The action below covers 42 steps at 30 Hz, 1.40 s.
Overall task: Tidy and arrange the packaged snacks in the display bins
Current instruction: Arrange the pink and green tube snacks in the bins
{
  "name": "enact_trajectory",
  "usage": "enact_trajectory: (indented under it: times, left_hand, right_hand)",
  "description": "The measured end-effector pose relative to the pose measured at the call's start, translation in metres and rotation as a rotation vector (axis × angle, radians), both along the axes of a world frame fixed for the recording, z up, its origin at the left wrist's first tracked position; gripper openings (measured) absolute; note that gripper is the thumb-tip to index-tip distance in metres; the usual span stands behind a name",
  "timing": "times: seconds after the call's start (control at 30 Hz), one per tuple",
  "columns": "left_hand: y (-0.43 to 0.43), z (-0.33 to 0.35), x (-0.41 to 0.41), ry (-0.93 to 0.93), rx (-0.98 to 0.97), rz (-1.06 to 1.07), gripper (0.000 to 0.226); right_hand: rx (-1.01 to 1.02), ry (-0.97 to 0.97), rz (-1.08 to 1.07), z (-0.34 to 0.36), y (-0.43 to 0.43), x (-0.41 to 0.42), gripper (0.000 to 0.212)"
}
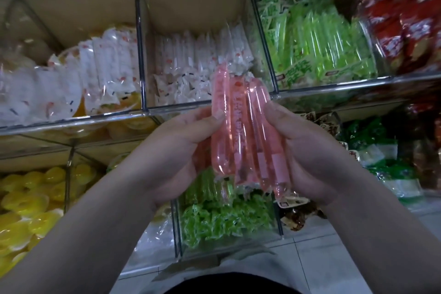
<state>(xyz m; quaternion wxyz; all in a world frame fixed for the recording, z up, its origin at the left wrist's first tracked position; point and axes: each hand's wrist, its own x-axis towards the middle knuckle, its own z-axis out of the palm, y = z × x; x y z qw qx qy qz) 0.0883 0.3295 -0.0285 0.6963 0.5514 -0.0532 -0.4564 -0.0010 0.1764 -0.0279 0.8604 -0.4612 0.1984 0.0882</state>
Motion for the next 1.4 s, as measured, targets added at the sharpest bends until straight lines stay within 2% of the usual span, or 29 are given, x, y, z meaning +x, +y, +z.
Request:
enact_trajectory:
  times: [0.07,0.17,0.27,0.4,0.47,0.63,0.73,0.93,1.23,1.3,1.4]
  left_hand:
    - [-0.005,0.007,0.006,-0.012,0.010,0.008,0.025]
    - [-0.013,0.018,0.014,-0.061,0.045,0.028,0.041]
    - [-0.021,0.031,0.024,-0.087,0.048,0.065,0.045]
    - [-0.025,0.046,0.041,-0.078,0.051,0.109,0.053]
    - [-0.025,0.054,0.049,-0.088,0.061,0.102,0.053]
    - [-0.027,0.072,0.071,-0.121,0.092,0.120,0.051]
    - [-0.028,0.086,0.085,-0.141,0.090,0.115,0.052]
    - [-0.037,0.113,0.112,-0.167,0.084,0.089,0.052]
    - [-0.051,0.144,0.160,-0.318,0.103,0.076,0.072]
    - [-0.052,0.150,0.171,-0.345,0.094,0.068,0.061]
    - [-0.057,0.154,0.188,-0.400,0.110,0.095,0.047]
  right_hand:
    - [-0.047,-0.018,0.010,0.010,-0.003,0.005,0.045]
    - [-0.095,-0.051,-0.003,0.024,-0.007,0.015,0.046]
    - [-0.153,-0.071,-0.010,0.031,-0.011,0.028,0.049]
    - [-0.237,-0.071,-0.003,0.039,-0.016,0.050,0.062]
    - [-0.202,-0.062,-0.007,0.047,-0.016,0.060,0.062]
    - [-0.151,-0.086,-0.003,0.069,-0.015,0.082,0.045]
    - [-0.215,-0.074,-0.013,0.080,-0.015,0.099,0.055]
    - [-0.177,-0.069,-0.043,0.104,-0.023,0.129,0.061]
    - [-0.211,-0.124,-0.074,0.139,-0.035,0.175,0.068]
    - [-0.271,-0.108,-0.089,0.144,-0.041,0.187,0.080]
    - [-0.412,-0.059,-0.099,0.152,-0.048,0.206,0.137]
